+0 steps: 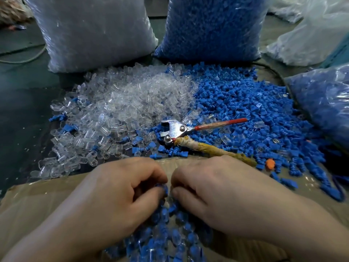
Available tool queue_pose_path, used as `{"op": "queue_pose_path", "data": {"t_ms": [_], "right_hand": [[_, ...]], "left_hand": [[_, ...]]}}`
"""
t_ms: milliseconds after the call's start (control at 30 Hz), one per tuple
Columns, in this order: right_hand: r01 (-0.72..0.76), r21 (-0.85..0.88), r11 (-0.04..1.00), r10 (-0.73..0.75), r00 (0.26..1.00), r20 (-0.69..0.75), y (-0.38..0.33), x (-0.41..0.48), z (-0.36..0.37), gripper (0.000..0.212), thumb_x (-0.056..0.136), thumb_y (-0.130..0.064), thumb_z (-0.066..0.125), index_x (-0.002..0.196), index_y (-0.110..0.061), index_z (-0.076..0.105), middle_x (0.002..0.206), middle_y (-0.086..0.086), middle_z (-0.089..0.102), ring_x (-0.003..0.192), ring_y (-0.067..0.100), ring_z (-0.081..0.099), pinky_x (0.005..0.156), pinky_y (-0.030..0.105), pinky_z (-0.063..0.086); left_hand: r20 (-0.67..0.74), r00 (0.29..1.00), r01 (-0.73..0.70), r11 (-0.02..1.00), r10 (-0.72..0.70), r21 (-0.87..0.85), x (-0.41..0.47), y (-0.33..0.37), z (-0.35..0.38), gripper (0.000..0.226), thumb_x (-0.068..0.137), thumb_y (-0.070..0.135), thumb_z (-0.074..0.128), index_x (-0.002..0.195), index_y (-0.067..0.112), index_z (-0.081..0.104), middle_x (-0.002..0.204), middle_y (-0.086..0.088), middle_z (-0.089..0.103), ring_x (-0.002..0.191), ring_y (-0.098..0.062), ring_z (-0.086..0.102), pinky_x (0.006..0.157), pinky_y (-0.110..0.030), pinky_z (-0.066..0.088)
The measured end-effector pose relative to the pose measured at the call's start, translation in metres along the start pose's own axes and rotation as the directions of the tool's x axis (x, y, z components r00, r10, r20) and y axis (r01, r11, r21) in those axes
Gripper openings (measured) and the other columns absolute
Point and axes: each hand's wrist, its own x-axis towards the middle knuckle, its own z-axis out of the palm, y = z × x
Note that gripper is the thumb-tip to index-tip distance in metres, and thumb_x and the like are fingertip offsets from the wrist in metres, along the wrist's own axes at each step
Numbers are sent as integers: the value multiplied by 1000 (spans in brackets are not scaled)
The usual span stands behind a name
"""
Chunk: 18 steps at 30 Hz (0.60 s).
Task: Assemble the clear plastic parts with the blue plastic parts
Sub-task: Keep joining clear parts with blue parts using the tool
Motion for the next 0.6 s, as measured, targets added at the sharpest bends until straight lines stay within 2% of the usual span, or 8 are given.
{"op": "queue_pose_path", "data": {"t_ms": [67, 133, 200, 267, 333, 433, 500, 600], "right_hand": [[17, -8, 1000, -17, 1000, 20, 0, 0, 1, 30, 97, -48, 34, 99, -27, 56, 94, -4, 61, 87, 21, 57, 79, 43, 52], [20, 8, 1000, -20, 1000, 12, 1, 0, 0, 33, 95, -51, 35, 95, -27, 57, 91, -5, 62, 85, 20, 58, 77, 42, 51], [-14, 26, 1000, 15, 999, -41, 3, 1, -2, 39, 91, -58, 33, 88, -27, 56, 83, -8, 60, 77, 14, 56, 71, 39, 51], [-88, 67, 994, 95, 988, -122, 8, 4, -1, 38, 88, -62, 34, 83, -30, 53, 78, -13, 56, 70, 4, 53, 66, 32, 51], [-138, 50, 989, 146, 967, -208, 12, 8, 2, 30, 90, -61, 37, 93, -35, 52, 86, -16, 52, 74, 3, 52, 69, 31, 51], [-170, -45, 984, 148, 939, -309, 13, 15, 8, 34, 94, -58, 39, 118, -36, 48, 103, -13, 49, 82, 13, 53, 67, 36, 50], [-160, -85, 984, 124, 937, -327, 11, 21, 11, 35, 95, -55, 38, 121, -34, 47, 108, -10, 49, 81, 15, 50, 60, 33, 44], [-81, -126, 989, 46, 964, -263, 7, 30, 14, 26, 97, -41, 43, 121, -32, 47, 108, -8, 47, 90, 17, 50, 60, 32, 35]], "left_hand": [[30, 998, -58, 998, 57, 6, 0, 1, 0, 17, 78, 50, 56, 92, 43, 63, 85, 25, 64, 74, 2, 64, 60, -26, 55], [36, 996, -82, 996, 81, 24, 1, 3, 0, 15, 81, 52, 56, 92, 43, 63, 84, 26, 63, 74, 3, 63, 58, -26, 54], [-31, 999, -15, 999, 17, 49, 1, 2, 0, 16, 83, 56, 54, 91, 45, 62, 84, 29, 64, 72, 6, 63, 53, -17, 49], [-155, 983, 110, 991, -97, 79, 2, -2, 1, 14, 84, 58, 55, 91, 47, 59, 86, 31, 63, 74, 10, 61, 48, -13, 44], [-273, 944, 217, 973, -187, 84, 5, -7, 2, 21, 79, 59, 55, 96, 46, 57, 77, 21, 60, 67, 5, 59, 53, -17, 45], [-313, 912, 336, 923, -267, 190, 11, -10, 4, 45, 75, 68, 53, 112, 42, 56, 89, 26, 50, 73, 3, 54, 60, -26, 46], [-297, 920, 343, 892, -256, 295, 12, -8, 6, 51, 75, 70, 51, 118, 42, 59, 96, 26, 46, 77, -1, 53, 63, -27, 44], [-257, 947, 277, 895, -193, 349, 12, -7, 7, 46, 79, 58, 54, 116, 36, 68, 100, 18, 59, 81, -6, 51, 65, -27, 38]]}}
